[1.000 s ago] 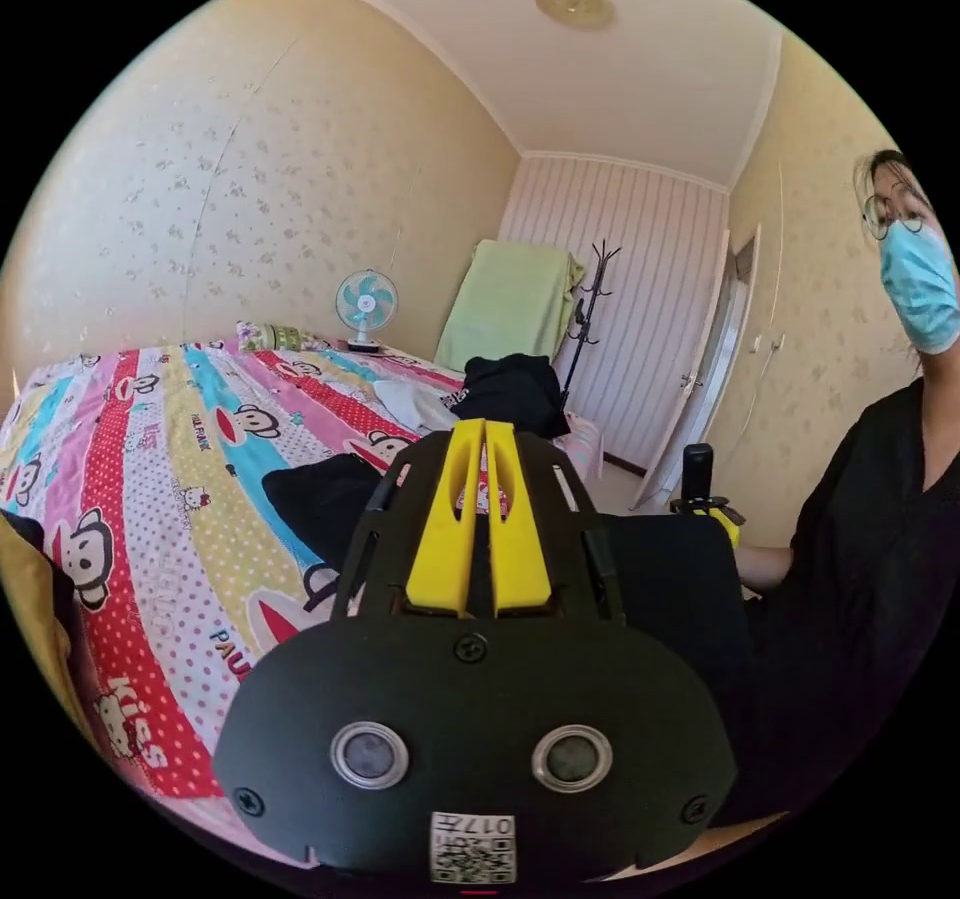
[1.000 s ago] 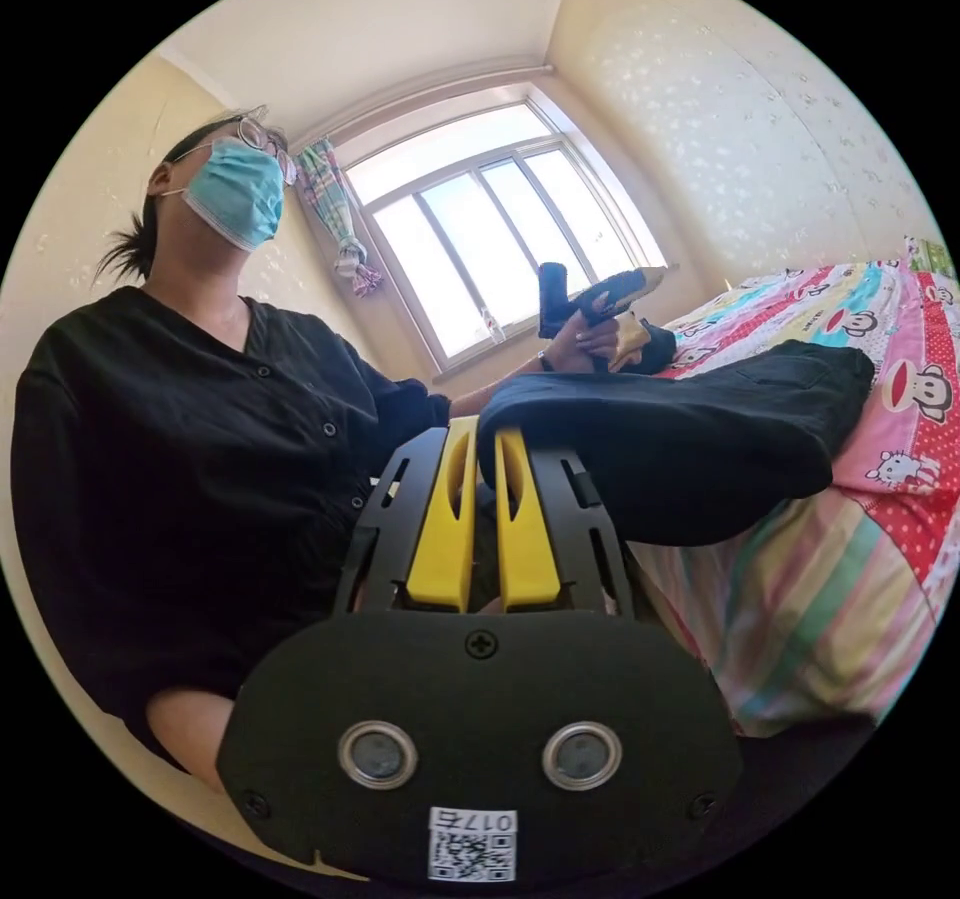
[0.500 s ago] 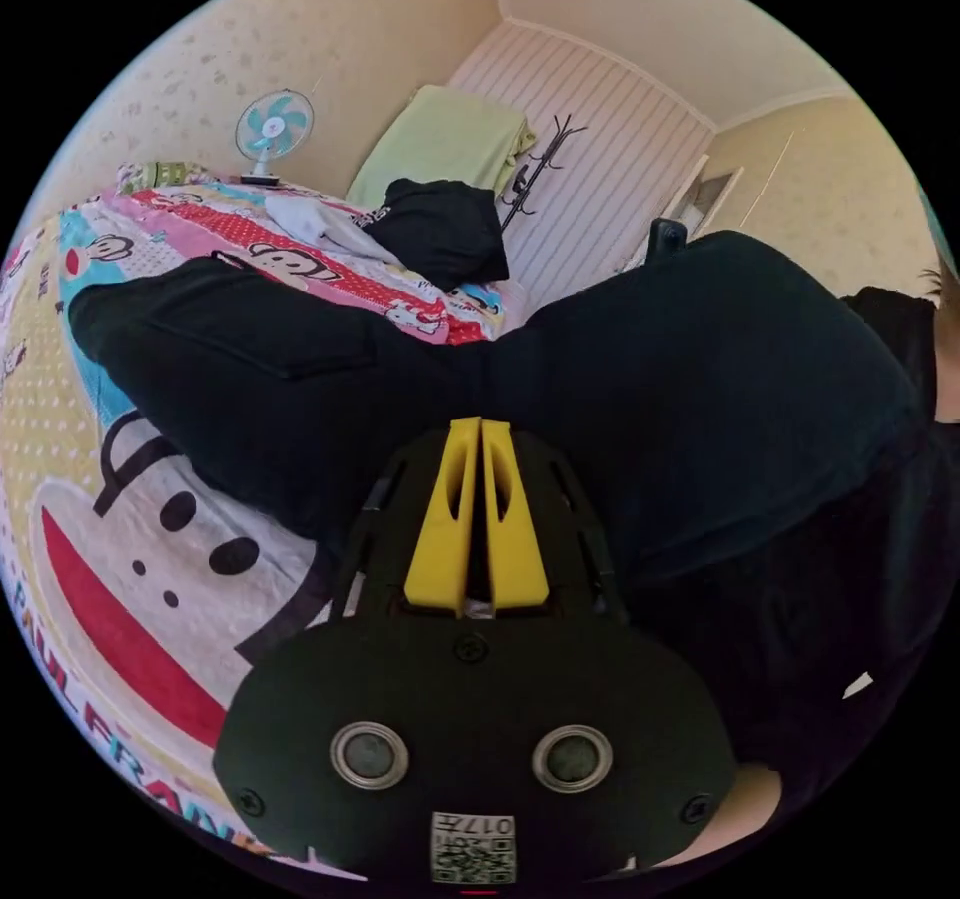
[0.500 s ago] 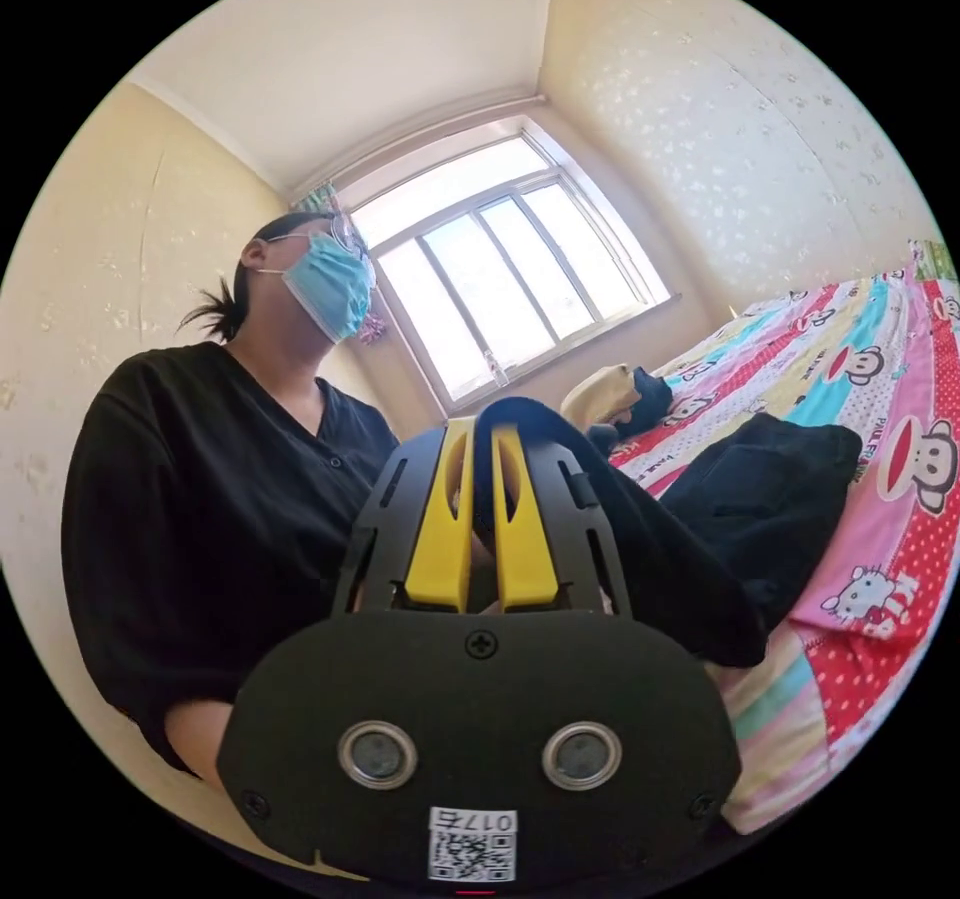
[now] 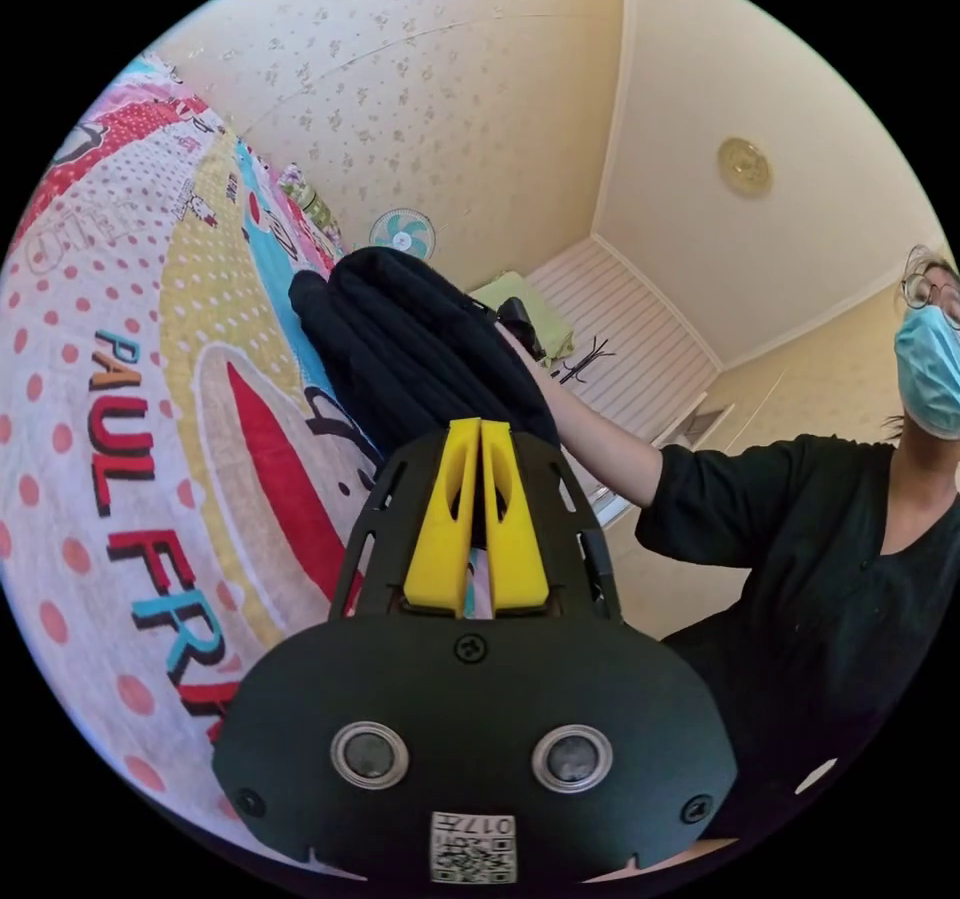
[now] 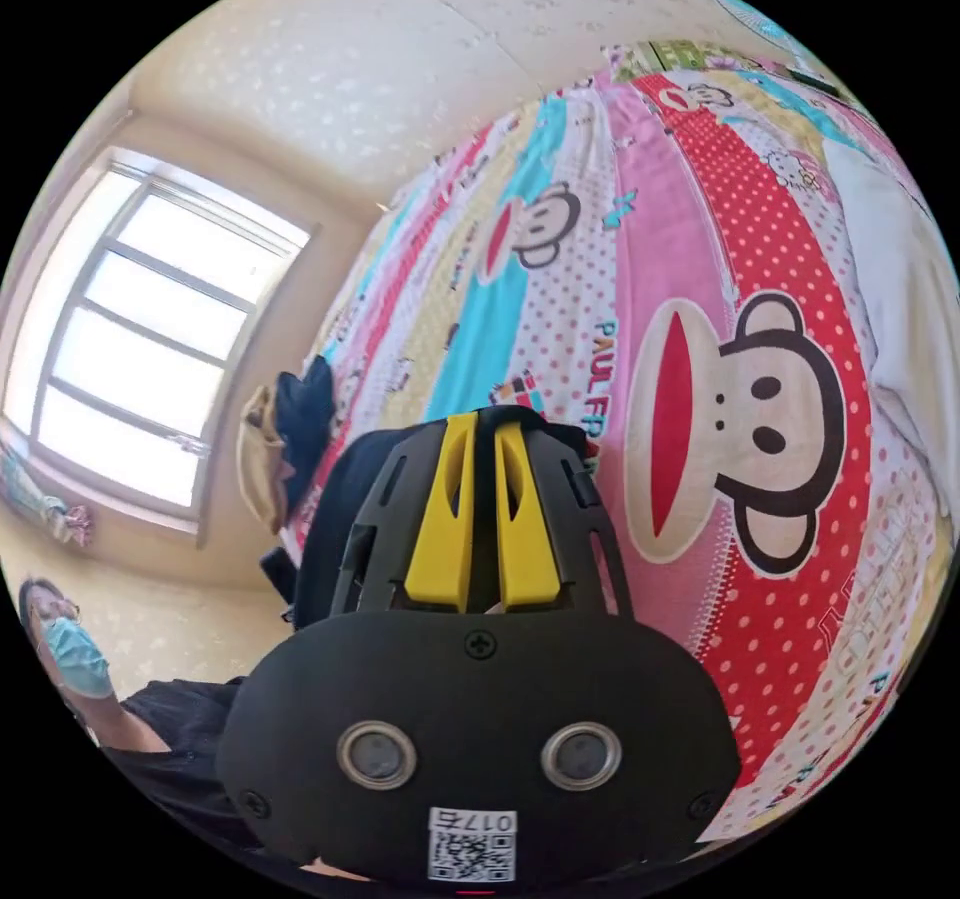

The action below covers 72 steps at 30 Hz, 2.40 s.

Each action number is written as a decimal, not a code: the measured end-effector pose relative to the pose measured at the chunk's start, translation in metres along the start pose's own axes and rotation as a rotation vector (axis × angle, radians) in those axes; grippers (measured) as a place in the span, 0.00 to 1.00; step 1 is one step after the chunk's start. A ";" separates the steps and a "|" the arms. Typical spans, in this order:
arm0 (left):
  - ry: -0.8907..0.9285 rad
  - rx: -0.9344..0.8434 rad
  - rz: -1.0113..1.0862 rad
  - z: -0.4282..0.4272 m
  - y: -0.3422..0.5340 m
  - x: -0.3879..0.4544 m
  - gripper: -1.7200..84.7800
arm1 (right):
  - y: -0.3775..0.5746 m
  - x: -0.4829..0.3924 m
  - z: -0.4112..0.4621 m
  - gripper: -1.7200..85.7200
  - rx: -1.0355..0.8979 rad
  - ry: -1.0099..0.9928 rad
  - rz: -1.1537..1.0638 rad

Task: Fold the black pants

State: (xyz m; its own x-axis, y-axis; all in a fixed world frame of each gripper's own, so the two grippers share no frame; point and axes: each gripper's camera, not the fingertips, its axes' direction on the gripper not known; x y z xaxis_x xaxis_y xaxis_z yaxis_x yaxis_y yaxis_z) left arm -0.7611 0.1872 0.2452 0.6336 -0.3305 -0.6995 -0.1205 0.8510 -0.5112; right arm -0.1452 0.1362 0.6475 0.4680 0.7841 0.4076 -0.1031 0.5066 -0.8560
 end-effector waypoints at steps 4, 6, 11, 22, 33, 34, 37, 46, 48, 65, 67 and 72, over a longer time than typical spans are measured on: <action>0.009 0.015 0.004 -0.011 0.001 -0.003 0.01 | -0.010 -0.010 -0.003 0.06 -0.061 0.020 -0.058; 0.011 0.012 -0.010 -0.013 0.001 -0.006 0.01 | -0.012 -0.027 -0.016 0.06 -0.109 0.088 -0.118; 0.007 0.012 -0.020 -0.018 0.004 -0.010 0.01 | 0.022 -0.098 -0.058 0.11 -0.100 0.392 -0.278; 0.013 0.097 0.061 -0.023 0.031 -0.001 0.01 | 0.202 -0.089 0.035 0.10 0.230 0.245 -0.365; -0.265 0.165 0.312 0.063 -0.039 0.141 0.01 | 0.219 -0.050 0.013 0.10 0.242 0.178 -0.321; -0.289 0.078 0.343 0.097 -0.058 0.148 0.01 | 0.223 -0.050 0.011 0.10 0.247 0.204 -0.331; -0.526 -0.255 0.324 0.199 -0.093 0.120 0.01 | 0.233 -0.042 -0.003 0.10 0.264 0.194 -0.342; -0.855 -0.476 0.230 0.274 -0.069 0.019 0.01 | 0.376 0.084 -0.091 0.21 0.356 -0.572 -0.143; -0.804 -0.471 0.181 0.271 -0.072 0.008 0.01 | 0.408 0.099 -0.082 0.23 0.369 -0.577 -0.058; -0.547 -0.440 -0.044 0.246 -0.090 -0.050 0.01 | 0.367 0.114 -0.061 0.29 0.677 -0.482 0.243; -0.439 -0.422 -0.122 0.233 -0.092 -0.068 0.01 | 0.364 0.111 -0.066 0.29 0.669 -0.444 0.263; -0.425 -0.420 -0.126 0.226 -0.095 -0.068 0.01 | 0.374 0.117 -0.071 0.31 0.700 -0.303 0.195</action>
State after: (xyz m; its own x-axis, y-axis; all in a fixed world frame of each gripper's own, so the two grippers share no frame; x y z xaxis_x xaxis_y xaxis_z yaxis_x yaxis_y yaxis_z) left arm -0.6205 0.2213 0.4538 0.9017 -0.1529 -0.4044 -0.2608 0.5536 -0.7909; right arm -0.0664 0.3919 0.3523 0.1352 0.8948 0.4255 -0.7349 0.3786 -0.5627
